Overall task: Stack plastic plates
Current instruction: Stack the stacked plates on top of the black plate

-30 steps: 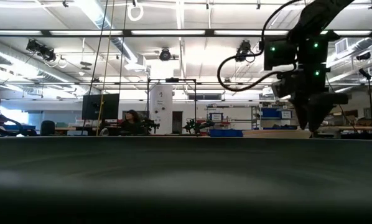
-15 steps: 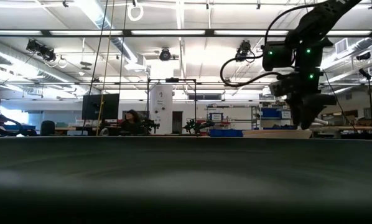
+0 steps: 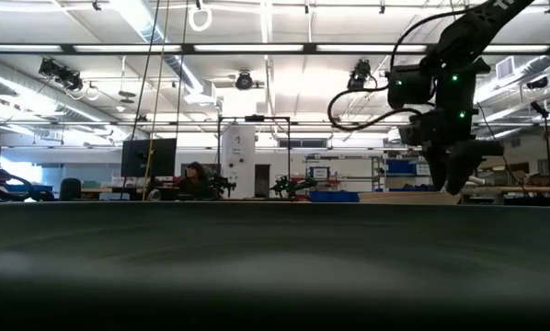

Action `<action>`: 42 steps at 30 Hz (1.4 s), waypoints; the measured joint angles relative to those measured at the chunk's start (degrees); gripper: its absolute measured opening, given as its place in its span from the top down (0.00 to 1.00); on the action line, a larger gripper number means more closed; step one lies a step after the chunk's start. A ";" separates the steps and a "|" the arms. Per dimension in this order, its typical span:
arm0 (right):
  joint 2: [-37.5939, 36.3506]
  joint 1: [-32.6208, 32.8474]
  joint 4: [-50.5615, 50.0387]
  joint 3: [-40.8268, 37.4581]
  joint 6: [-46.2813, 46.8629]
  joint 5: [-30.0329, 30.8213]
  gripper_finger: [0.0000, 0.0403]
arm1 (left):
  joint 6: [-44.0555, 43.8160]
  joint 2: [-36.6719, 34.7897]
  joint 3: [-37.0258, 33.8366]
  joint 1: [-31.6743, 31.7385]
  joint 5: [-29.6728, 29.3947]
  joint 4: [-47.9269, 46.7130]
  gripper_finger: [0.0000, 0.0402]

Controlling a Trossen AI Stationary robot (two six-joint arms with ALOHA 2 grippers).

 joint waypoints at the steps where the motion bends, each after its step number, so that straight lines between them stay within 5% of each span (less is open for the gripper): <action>1: 0.31 0.06 -0.20 -0.01 -0.02 0.00 0.45 | 0.00 0.00 0.00 0.00 -0.03 0.00 0.56; 18: 11.60 0.12 8.23 0.04 -0.12 0.67 0.47 | -0.68 0.00 0.00 1.40 1.78 0.74 0.56; 42: 12.83 1.79 15.49 -0.01 0.98 4.39 0.85 | 0.04 -0.02 0.02 3.69 -1.08 -1.16 0.56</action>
